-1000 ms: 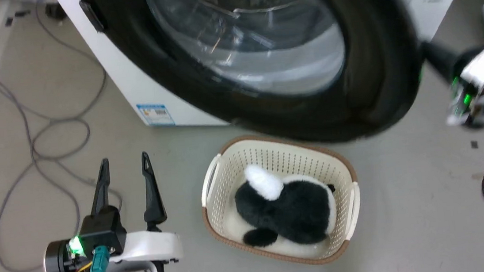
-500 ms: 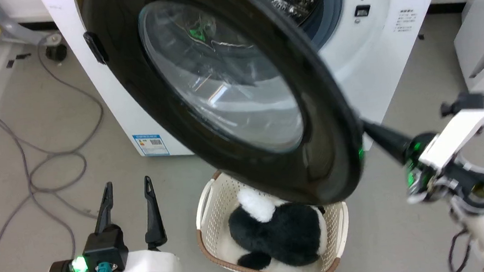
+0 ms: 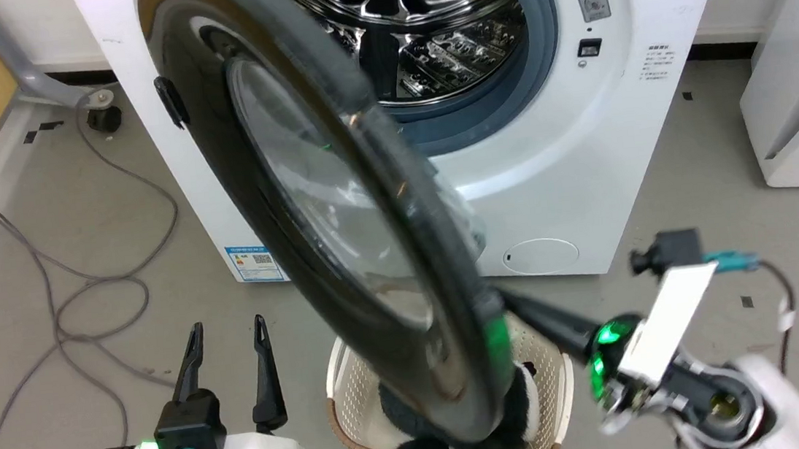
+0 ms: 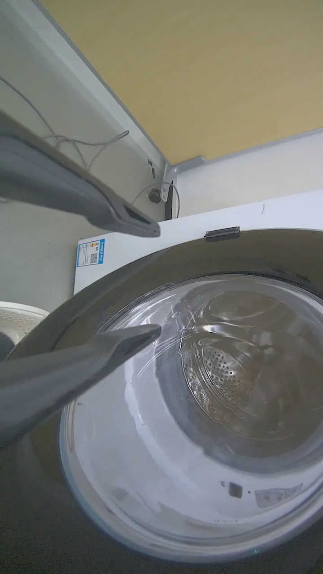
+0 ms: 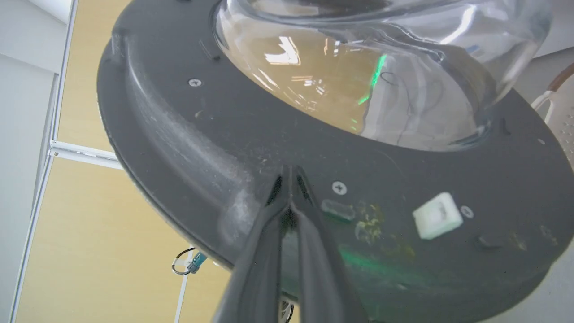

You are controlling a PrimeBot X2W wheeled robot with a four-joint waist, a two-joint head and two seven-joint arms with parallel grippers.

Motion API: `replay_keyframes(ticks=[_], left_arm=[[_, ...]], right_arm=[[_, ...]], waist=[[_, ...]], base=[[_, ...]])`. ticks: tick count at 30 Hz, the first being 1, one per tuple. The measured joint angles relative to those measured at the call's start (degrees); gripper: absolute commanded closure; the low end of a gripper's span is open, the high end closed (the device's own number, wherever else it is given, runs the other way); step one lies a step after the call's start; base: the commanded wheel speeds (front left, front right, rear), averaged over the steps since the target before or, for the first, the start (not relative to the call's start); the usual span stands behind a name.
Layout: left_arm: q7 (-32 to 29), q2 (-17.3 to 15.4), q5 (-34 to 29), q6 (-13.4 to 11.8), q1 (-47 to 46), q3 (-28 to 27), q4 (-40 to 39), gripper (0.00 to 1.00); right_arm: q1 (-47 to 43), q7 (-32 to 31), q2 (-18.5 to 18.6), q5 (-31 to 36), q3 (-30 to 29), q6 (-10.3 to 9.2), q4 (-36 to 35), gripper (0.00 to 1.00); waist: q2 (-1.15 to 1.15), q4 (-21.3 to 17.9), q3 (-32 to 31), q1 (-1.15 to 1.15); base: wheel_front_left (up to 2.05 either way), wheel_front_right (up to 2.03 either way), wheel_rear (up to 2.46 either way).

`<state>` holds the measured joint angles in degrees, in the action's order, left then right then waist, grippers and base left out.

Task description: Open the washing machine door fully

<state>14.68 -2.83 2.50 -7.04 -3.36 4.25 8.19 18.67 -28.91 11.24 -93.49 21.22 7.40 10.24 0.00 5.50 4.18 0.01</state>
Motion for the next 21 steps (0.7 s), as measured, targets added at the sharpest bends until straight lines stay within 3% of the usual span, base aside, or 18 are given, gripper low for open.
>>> replay_keyframes(ticks=[14,21], left_arm=[[0.0,-0.03,-0.4,0.64,1.68,-0.92,0.22,0.0],[0.0,-0.09,-0.38,0.65,3.0,-1.74,-0.03,0.0]], right_arm=[[-8.47,-0.55,-5.35,1.88,6.6,0.0,-4.58,1.0],[-9.37,6.81,-4.99,5.82,2.7,0.0,-8.78,1.0]], waist=[[0.0,-0.1,-3.18,0.0],[0.0,-0.75,-4.62,0.0]], base=[[0.0,0.0,0.0],[0.0,0.0,0.0]])
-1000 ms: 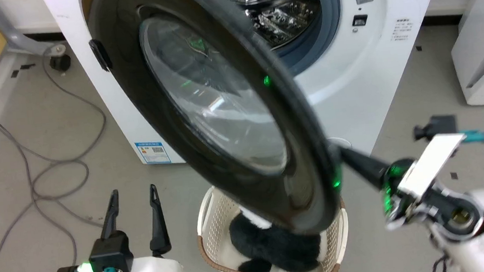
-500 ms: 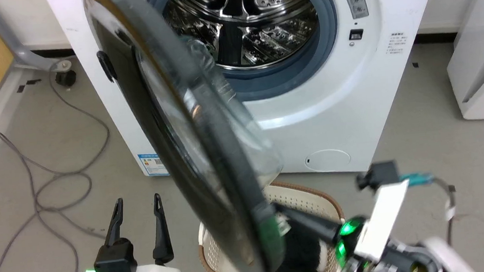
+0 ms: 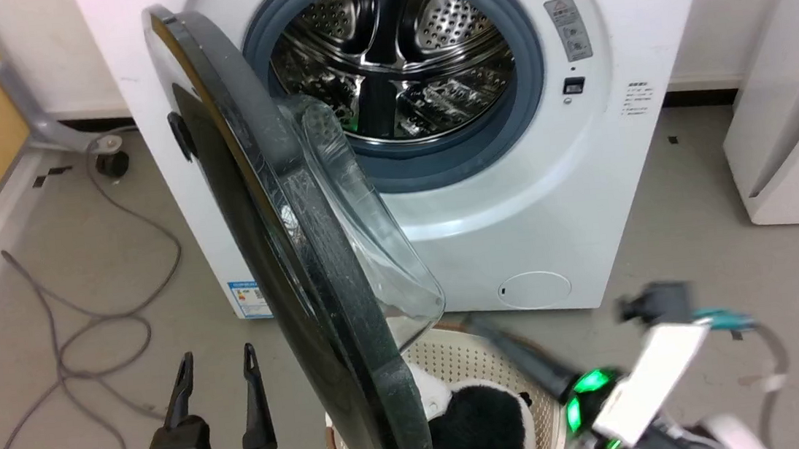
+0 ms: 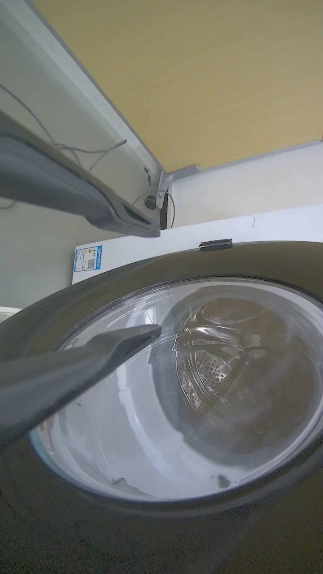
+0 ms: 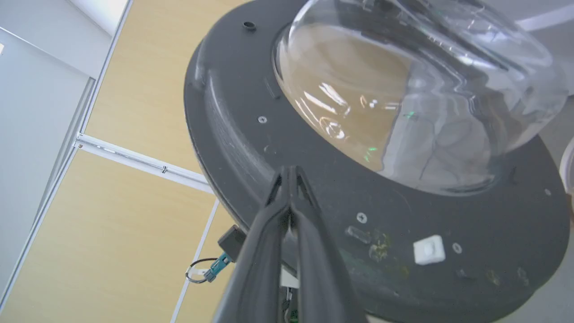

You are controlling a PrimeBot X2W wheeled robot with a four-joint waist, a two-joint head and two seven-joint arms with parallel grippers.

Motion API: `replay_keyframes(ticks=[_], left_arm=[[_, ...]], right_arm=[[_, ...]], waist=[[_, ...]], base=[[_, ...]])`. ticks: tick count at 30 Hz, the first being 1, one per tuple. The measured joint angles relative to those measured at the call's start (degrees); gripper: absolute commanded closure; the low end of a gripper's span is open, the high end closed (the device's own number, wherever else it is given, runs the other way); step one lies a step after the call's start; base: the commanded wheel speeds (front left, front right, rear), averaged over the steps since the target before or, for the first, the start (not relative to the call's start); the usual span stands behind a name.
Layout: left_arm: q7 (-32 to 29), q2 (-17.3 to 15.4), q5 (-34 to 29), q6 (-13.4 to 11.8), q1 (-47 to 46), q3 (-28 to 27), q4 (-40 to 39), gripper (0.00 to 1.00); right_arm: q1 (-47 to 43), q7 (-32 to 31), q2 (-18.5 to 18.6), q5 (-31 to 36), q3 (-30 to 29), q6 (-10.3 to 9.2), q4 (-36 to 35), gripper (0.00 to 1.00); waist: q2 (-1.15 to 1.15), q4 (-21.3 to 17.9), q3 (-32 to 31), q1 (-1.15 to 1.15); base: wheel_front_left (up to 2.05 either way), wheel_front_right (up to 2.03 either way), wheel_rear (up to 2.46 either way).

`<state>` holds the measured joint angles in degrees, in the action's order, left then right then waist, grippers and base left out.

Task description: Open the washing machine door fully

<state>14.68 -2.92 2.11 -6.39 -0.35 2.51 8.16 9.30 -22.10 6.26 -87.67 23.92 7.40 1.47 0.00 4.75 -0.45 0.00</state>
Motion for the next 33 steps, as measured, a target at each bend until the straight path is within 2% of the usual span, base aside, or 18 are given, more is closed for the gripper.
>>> replay_keyframes(ticks=[6,12,14,16,19,22,25,29,33], left_arm=[[0.0,-0.01,0.01,0.0,0.54,-0.99,-0.53,0.0],[0.0,-0.02,0.01,0.0,0.73,-1.59,-1.12,0.0],[0.0,-0.01,0.01,-0.01,0.94,-1.68,-1.43,0.0],[0.0,-0.01,0.01,-0.03,1.39,-1.79,-1.71,0.0],[0.0,-0.01,0.01,-0.22,1.68,-2.02,-2.14,0.0],[0.0,0.0,0.01,-0.24,1.72,-2.29,-2.26,0.0],[0.0,-0.01,0.01,-0.24,1.79,-2.61,-2.32,0.0],[0.0,0.01,0.01,-0.35,1.79,-2.67,-2.33,0.0],[0.0,0.01,0.01,-0.56,1.79,-2.45,-2.34,0.0]], right_arm=[[0.13,14.96,2.82,9.87,-4.24,0.0,-4.42,1.0],[0.37,32.84,7.56,24.55,-5.28,0.02,-5.05,1.0],[0.37,36.05,9.03,32.07,-7.03,0.02,-4.2,1.0],[0.34,36.75,9.1,41.46,-10.92,0.03,-4.14,1.0],[0.13,36.85,5.39,54.99,-19.17,0.03,-7.92,1.0],[-1.62,36.85,3.12,66.14,-22.23,0.03,-10.25,1.0],[-3.97,36.85,2.37,75.7,-23.88,0.03,-11.92,1.0],[-7.61,36.85,-0.59,80.25,-25.64,0.04,-12.17,1.0],[-11.16,36.85,-2.19,80.72,-26.6,0.04,-9.28,1.0]], waist=[[0.0,-0.82,-0.81,0.0],[0.0,-1.63,-1.16,0.0],[0.0,-1.95,-1.23,0.0],[0.0,-2.22,-1.27,0.0],[0.0,-2.63,-1.17,0.0],[0.0,-2.8,-1.08,0.0],[0.0,-2.84,-0.98,0.0],[0.0,-2.61,-1.01,0.0],[0.0,-2.43,-1.15,0.0]], base=[[0.0,0.0,0.0],[0.0,0.0,0.0],[0.0,0.0,0.0],[0.0,0.0,0.0],[0.0,0.0,0.0],[0.0,0.0,0.0],[0.0,0.0,0.0],[0.0,0.0,0.0],[0.0,0.0,0.0]])
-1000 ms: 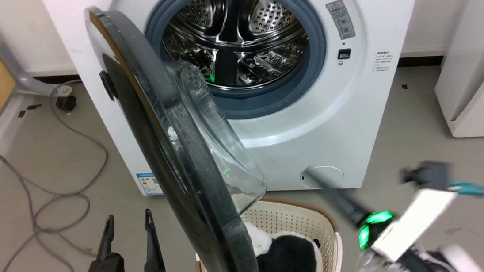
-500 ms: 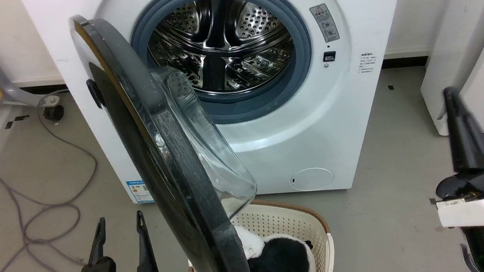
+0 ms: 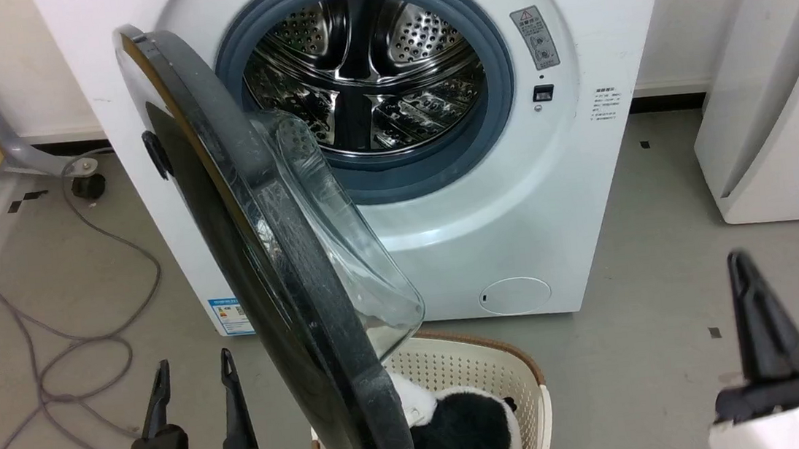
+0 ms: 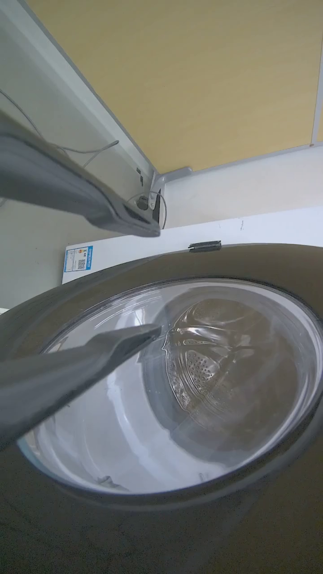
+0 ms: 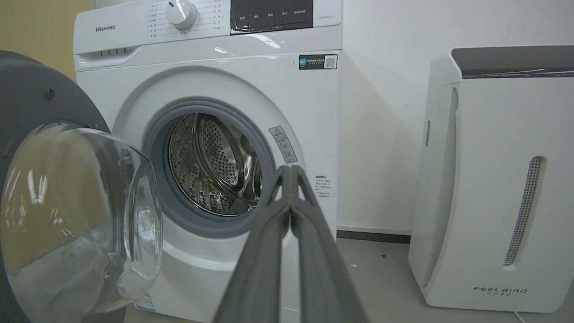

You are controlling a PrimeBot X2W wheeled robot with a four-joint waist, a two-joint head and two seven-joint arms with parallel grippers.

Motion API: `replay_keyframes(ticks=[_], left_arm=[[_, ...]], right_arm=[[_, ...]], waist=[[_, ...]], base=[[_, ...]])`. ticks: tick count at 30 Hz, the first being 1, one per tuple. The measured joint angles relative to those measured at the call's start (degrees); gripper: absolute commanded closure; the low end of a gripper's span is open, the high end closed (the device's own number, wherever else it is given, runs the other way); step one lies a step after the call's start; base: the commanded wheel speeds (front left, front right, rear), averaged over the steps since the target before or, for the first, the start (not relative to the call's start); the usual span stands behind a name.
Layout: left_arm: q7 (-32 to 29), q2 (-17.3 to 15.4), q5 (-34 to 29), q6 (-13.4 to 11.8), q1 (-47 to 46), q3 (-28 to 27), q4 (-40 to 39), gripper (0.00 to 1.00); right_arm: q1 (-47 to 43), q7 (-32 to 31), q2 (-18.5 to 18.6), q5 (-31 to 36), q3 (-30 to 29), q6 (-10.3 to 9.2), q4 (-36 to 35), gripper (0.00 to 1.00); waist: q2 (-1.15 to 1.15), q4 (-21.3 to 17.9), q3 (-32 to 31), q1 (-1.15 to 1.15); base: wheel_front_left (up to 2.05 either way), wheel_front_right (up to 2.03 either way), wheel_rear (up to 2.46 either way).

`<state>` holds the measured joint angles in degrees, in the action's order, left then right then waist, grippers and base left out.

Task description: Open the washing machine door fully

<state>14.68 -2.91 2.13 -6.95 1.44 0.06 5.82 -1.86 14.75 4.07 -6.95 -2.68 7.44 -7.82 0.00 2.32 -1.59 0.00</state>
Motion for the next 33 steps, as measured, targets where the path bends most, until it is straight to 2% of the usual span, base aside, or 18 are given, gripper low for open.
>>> replay_keyframes(ticks=[6,7,8,9,15,16,17,21,26,33], left_arm=[[0.0,0.01,0.01,0.02,0.0,0.26,0.19,0.0],[0.0,0.02,0.01,0.04,0.0,0.26,0.19,0.0],[0.0,0.02,0.01,0.04,0.0,0.24,0.21,0.0],[0.0,0.02,0.01,0.04,0.0,0.24,0.21,0.0],[0.0,0.03,0.08,-0.59,0.0,-0.54,0.04,0.0],[0.0,0.04,0.11,-0.71,0.0,-0.71,-0.09,0.25],[0.01,0.05,0.11,-0.79,-0.01,-0.91,-0.31,1.0],[0.0,-0.43,0.14,-0.93,-0.81,-2.38,-2.45,1.0],[0.02,-1.71,-0.59,-0.45,-4.3,-2.65,-9.12,1.0],[0.07,-1.92,-2.94,1.46,-8.25,2.5,-19.26,1.0]], right_arm=[[-2.66,-0.01,-0.76,0.35,0.7,0.0,4.45,1.0],[-2.68,-0.01,-0.79,0.35,0.69,0.0,4.59,0.84],[-2.68,-0.01,-0.81,0.37,0.69,0.0,4.79,0.1],[-2.69,-0.01,-0.82,0.45,0.68,0.0,5.13,0.0],[-2.72,-0.01,-0.9,0.44,0.23,0.0,5.23,0.0],[-2.72,-0.01,-0.9,0.45,0.29,0.0,5.23,0.0],[-2.72,-0.01,-0.91,0.46,0.31,0.0,5.23,0.0],[-2.72,-0.01,-0.92,0.56,0.04,0.0,5.23,0.0],[-2.74,-0.01,-0.93,0.99,-0.44,0.0,4.91,0.0],[-3.09,-0.01,-0.94,1.36,-0.04,0.0,4.58,0.0]], waist=[[0.0,0.08,-0.19,0.0],[0.0,0.06,-0.21,0.0],[0.0,0.04,-0.24,0.0],[0.0,0.02,-0.26,0.0],[0.0,-0.02,-0.42,0.0],[0.0,-0.02,-0.43,0.0],[0.0,0.0,-0.45,0.0],[0.0,0.29,-0.57,0.0],[0.0,0.61,-0.67,0.0],[0.0,0.48,-0.72,0.0]], base=[[0.0,0.0,0.0],[0.0,0.0,0.0],[0.0,0.0,0.0],[0.0,0.0,0.0],[0.0,0.0,0.0],[0.0,0.0,0.0],[0.0,0.0,0.0],[0.0,0.0,0.0],[0.0,0.0,0.0],[0.0,0.0,0.0]])
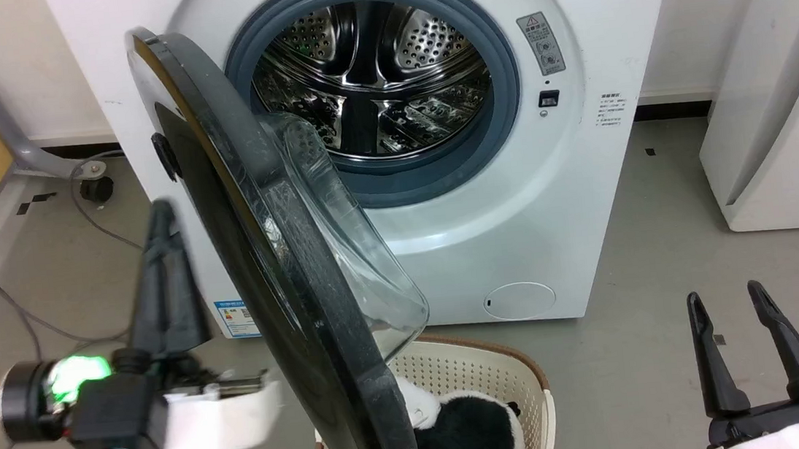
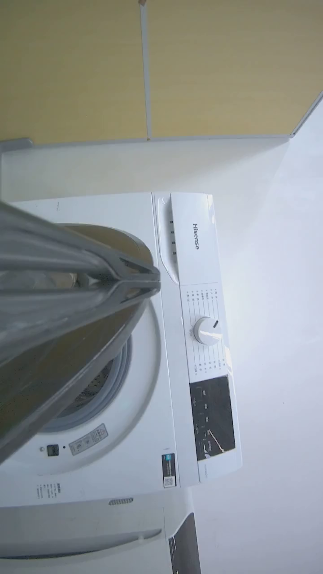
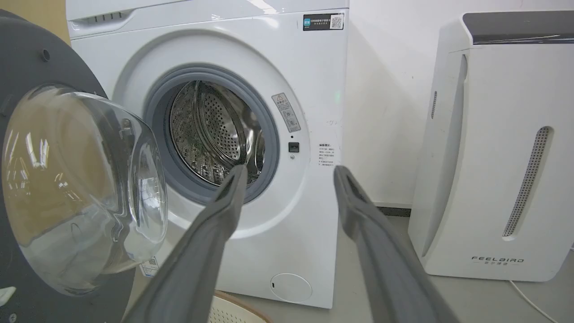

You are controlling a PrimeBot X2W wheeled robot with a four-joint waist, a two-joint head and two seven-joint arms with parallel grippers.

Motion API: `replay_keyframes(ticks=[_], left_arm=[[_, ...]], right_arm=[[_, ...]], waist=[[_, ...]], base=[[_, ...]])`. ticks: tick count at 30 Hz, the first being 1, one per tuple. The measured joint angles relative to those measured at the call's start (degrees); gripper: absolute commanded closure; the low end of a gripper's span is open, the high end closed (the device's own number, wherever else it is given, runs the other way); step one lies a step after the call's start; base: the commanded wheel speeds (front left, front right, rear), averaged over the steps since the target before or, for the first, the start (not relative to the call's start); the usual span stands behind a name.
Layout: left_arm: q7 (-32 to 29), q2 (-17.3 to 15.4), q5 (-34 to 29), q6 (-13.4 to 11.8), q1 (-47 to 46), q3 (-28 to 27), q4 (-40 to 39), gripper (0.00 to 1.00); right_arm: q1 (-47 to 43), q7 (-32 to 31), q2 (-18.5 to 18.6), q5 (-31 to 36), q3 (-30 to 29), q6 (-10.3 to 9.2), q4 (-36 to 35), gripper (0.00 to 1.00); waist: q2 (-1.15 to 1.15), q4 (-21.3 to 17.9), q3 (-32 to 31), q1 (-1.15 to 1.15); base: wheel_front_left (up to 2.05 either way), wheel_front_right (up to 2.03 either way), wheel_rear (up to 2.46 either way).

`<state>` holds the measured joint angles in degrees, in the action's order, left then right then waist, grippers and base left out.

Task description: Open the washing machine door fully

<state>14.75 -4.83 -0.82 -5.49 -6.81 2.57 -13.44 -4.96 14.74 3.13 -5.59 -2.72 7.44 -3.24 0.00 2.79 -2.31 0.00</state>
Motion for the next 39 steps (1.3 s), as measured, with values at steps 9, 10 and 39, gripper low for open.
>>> replay_keyframes(ticks=[9,10,39], left_arm=[[0.0,0.55,-0.76,3.18,-1.66,11.66,-5.65,1.0],[0.0,0.56,-1.01,3.37,-1.66,12.83,-5.84,1.0],[0.0,0.08,-0.92,7.6,6.45,34.04,4.19,1.0]], right_arm=[[-0.37,0.0,0.0,0.0,0.38,0.0,-0.32,0.0],[-0.4,0.0,0.0,0.0,0.36,0.0,-0.35,0.0],[-0.7,0.0,-0.01,0.0,-0.25,0.0,-0.01,0.0]], waist=[[0.0,0.04,-0.03,0.0],[0.0,0.05,-0.05,0.0],[0.0,4.04,1.23,0.0]], base=[[0.0,0.0,0.0],[0.0,0.0,0.0],[0.0,0.0,0.0]])
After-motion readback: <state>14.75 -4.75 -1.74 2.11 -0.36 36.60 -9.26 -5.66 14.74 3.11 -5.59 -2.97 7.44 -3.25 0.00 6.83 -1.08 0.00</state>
